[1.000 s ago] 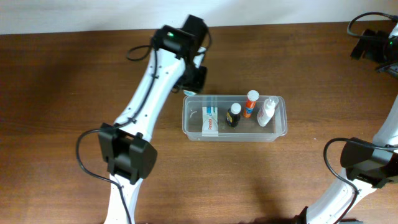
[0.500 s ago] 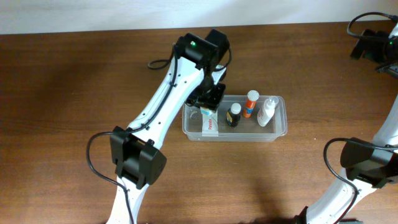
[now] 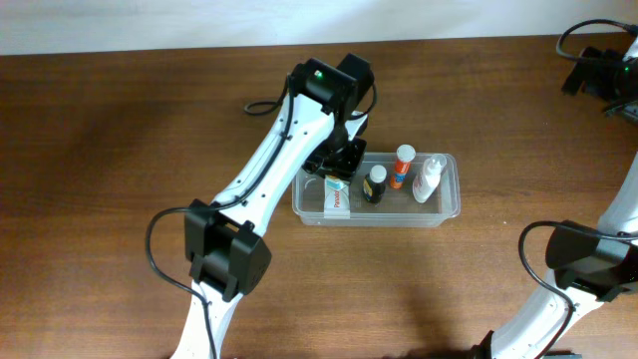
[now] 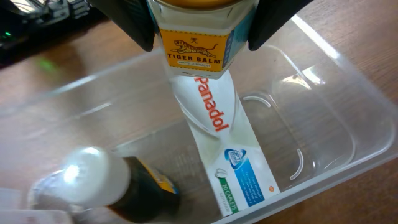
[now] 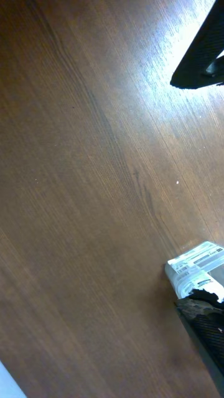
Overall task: Pack container
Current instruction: 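Lift the Tiger Balm jar and carry it over the container's left end, then lower the jar into the container beside the medicine box and release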
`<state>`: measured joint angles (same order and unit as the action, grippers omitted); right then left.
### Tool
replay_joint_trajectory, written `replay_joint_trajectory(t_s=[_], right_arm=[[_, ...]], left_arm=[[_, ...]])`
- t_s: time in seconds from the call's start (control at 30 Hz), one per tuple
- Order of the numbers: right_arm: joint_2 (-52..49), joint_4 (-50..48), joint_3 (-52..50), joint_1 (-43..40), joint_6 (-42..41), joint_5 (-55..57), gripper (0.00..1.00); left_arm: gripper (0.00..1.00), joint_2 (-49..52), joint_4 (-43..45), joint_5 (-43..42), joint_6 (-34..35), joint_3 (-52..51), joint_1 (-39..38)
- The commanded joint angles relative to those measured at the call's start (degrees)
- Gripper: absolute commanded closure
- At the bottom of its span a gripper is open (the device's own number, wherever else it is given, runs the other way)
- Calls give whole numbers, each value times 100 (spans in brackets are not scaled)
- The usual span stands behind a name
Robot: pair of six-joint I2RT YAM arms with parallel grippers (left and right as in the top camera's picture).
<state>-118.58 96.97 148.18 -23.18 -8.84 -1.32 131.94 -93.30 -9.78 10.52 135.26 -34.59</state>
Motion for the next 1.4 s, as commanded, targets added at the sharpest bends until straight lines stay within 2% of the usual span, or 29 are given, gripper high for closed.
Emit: replay_joint_trajectory(t_s=[0.0, 0.7, 0.8, 1.13, 1.23, 1.37], right_arm=[[17, 33, -4, -9, -26, 35, 2], [15, 33, -4, -9, -26, 35, 2], [15, 33, -4, -9, -26, 35, 2], [15, 33, -7, -9, -26, 35, 2], [15, 33, -4, -9, -26, 35, 2], [15, 33, -4, -9, -26, 35, 2]], left_arm=[[68, 306, 22, 79, 57, -35, -13], [67, 619, -37, 208, 146, -44, -13], [60, 619, -39, 205, 146, -44, -13], [59, 619, -24, 203, 146, -44, -13], [52, 619, -24, 192, 146, -44, -15], [51, 619, -22, 138, 146, -44, -15]])
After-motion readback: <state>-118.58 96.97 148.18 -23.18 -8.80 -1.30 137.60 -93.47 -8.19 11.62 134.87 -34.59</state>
